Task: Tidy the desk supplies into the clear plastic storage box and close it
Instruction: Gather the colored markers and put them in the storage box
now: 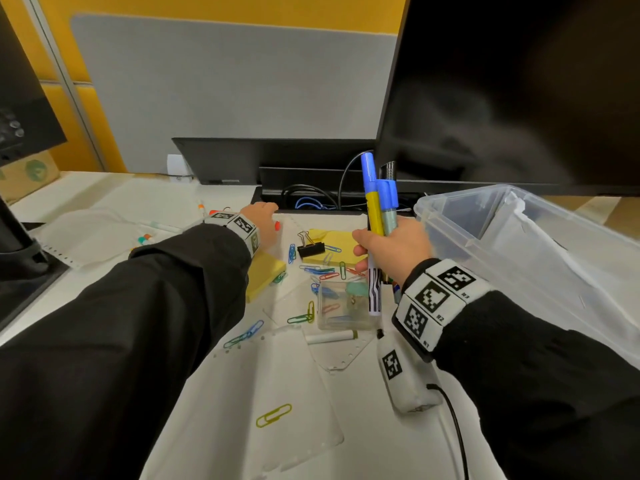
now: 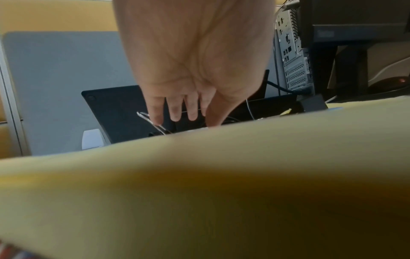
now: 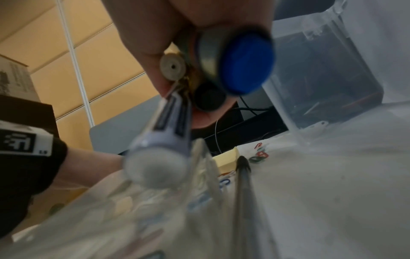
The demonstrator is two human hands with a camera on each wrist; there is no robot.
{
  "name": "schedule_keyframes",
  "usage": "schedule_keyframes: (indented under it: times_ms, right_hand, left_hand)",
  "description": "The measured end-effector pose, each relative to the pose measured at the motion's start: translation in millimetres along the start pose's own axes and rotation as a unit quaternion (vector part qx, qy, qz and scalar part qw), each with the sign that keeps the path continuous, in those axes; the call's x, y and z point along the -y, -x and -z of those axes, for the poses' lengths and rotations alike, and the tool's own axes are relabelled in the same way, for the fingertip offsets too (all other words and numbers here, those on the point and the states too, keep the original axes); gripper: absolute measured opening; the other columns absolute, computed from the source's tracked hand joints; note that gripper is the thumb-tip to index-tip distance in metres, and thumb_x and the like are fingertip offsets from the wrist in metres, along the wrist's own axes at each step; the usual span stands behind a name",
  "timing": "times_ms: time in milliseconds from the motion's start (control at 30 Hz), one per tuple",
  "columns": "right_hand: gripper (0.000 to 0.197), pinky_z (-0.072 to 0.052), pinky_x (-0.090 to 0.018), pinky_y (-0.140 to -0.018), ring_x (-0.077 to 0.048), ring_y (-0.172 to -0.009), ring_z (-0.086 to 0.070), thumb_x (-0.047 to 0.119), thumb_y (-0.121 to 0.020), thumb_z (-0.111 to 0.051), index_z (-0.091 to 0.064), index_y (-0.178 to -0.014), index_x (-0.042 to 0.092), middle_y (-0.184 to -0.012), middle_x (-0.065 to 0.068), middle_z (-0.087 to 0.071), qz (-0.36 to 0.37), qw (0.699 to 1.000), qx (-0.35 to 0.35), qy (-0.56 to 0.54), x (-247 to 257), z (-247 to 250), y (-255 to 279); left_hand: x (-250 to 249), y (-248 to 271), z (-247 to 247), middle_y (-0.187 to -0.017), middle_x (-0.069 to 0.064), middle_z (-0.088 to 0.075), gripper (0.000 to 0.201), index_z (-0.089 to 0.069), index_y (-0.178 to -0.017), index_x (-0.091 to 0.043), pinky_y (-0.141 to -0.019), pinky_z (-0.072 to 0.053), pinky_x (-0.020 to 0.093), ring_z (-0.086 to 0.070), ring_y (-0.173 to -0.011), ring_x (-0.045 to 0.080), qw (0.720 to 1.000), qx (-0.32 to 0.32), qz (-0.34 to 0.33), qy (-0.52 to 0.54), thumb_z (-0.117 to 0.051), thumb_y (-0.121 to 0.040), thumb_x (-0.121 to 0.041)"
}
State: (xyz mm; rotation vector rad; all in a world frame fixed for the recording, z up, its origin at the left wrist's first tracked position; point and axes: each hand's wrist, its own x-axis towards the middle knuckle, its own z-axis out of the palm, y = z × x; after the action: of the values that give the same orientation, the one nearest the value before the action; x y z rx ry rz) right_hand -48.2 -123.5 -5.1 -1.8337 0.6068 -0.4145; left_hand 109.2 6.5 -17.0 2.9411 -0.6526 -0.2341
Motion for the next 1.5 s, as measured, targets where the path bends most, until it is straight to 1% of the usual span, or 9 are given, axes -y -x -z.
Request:
schedule_keyframes:
  times_ms: [433, 567, 667, 833, 1000, 1133, 1300, 1400, 1500]
  right_hand:
    - [0.013, -0.052, -0.021, -0.049, -0.009, -0.043, -0.057, 0.02, -0.086, -0.063, -0.053, -0.085, 0.011, -0.062, 0.002, -0.058, -0.024, 0.998, -0.002, -0.054, 1, 10, 8]
    - [0.025, -0.056, -0.034, -0.067, -0.011, -0.043, -0.055, 0.03, -0.082, -0.067, -0.049, -0.071, 0.017, -0.059, 0.001, -0.056, -0.015, 0.998, 0.011, -0.066, 2, 16, 17]
    - [0.026, -0.057, -0.034, -0.068, -0.012, -0.047, -0.056, 0.033, -0.079, -0.07, -0.051, -0.07, 0.018, -0.06, 0.001, -0.057, 0.005, 0.998, 0.0, -0.062, 0, 21, 26]
    - [0.02, -0.052, -0.016, -0.047, -0.004, -0.048, -0.064, 0.033, -0.08, -0.068, -0.058, -0.084, 0.017, -0.072, 0.003, -0.068, 0.06, 0.995, 0.018, -0.074, 4, 30, 45]
    - [0.032, -0.059, -0.038, -0.078, -0.017, -0.081, -0.072, 0.025, -0.079, -0.071, -0.061, -0.1, 0.003, -0.098, -0.011, -0.072, 0.074, 0.985, 0.058, -0.142, 14, 9, 67]
    - [0.017, -0.057, -0.04, -0.079, -0.02, -0.074, -0.067, 0.023, -0.072, -0.077, -0.064, -0.075, 0.013, -0.077, -0.008, -0.067, 0.093, 0.98, 0.036, -0.173, 25, -7, 83]
    - [0.022, -0.05, -0.016, -0.045, -0.002, -0.043, -0.062, 0.008, -0.071, -0.076, -0.055, -0.07, 0.013, -0.054, 0.003, -0.061, 0.121, 0.975, 0.063, -0.176, 38, -8, 95]
    - [0.022, -0.057, -0.023, -0.058, -0.005, -0.051, -0.067, 0.012, -0.072, -0.076, -0.056, -0.081, 0.013, -0.067, -0.001, -0.066, 0.129, 0.975, 0.059, -0.172, 42, -10, 98]
    - [0.025, -0.059, -0.033, -0.072, -0.014, -0.065, -0.07, 0.012, -0.074, -0.075, -0.057, -0.09, 0.011, -0.081, -0.008, -0.068, 0.131, 0.973, 0.063, -0.179, 45, -14, 102]
  left_hand:
    - [3, 1, -5, -0.119, 0.01, -0.061, 0.031, -0.061, -0.117, -0.008, -0.094, -0.045, 0.03, -0.056, -0.11, 0.025, 0.999, -0.007, -0.027, -0.035, -0.058, -0.087, -0.017]
    - [-4, 24, 9, -0.093, 0.012, -0.065, 0.023, -0.068, -0.098, -0.003, -0.076, -0.049, 0.029, -0.058, -0.086, 0.022, 0.995, -0.093, -0.032, 0.023, -0.068, -0.08, -0.018]
    - [0, 49, 31, -0.098, 0.017, -0.068, 0.019, -0.069, -0.094, 0.002, -0.091, -0.05, 0.038, -0.063, -0.096, 0.029, 0.972, -0.211, -0.028, 0.098, -0.064, -0.084, -0.014]
    - [4, 105, 57, -0.081, 0.01, -0.061, 0.021, -0.051, -0.07, -0.008, -0.078, -0.059, 0.031, -0.068, -0.075, 0.022, 0.8, -0.203, -0.006, 0.565, -0.068, -0.079, 0.0]
    - [-14, 172, 24, -0.082, 0.006, -0.056, 0.017, -0.053, -0.072, -0.004, -0.068, -0.057, 0.019, -0.063, -0.075, 0.014, 0.639, 0.021, -0.057, 0.767, -0.054, -0.089, 0.0]
    - [-18, 188, -6, -0.061, 0.004, -0.065, 0.028, -0.044, -0.064, -0.009, -0.059, -0.06, 0.021, -0.069, -0.062, 0.013, 0.691, 0.133, -0.066, 0.707, -0.058, -0.086, 0.001]
    - [-22, 191, -4, -0.084, 0.007, -0.065, 0.025, -0.048, -0.084, -0.011, -0.056, -0.057, 0.021, -0.068, -0.067, 0.013, 0.765, 0.152, -0.101, 0.617, -0.068, -0.078, 0.002]
    - [-28, 189, -7, -0.09, 0.002, -0.063, 0.026, -0.055, -0.088, -0.015, -0.064, -0.053, 0.022, -0.061, -0.077, 0.012, 0.837, 0.12, -0.066, 0.53, -0.076, -0.073, -0.009]
    - [-33, 189, -10, -0.092, 0.007, -0.063, 0.02, -0.062, -0.09, -0.013, -0.074, -0.054, 0.026, -0.059, -0.083, 0.018, 0.81, 0.177, -0.041, 0.558, -0.071, -0.076, -0.002]
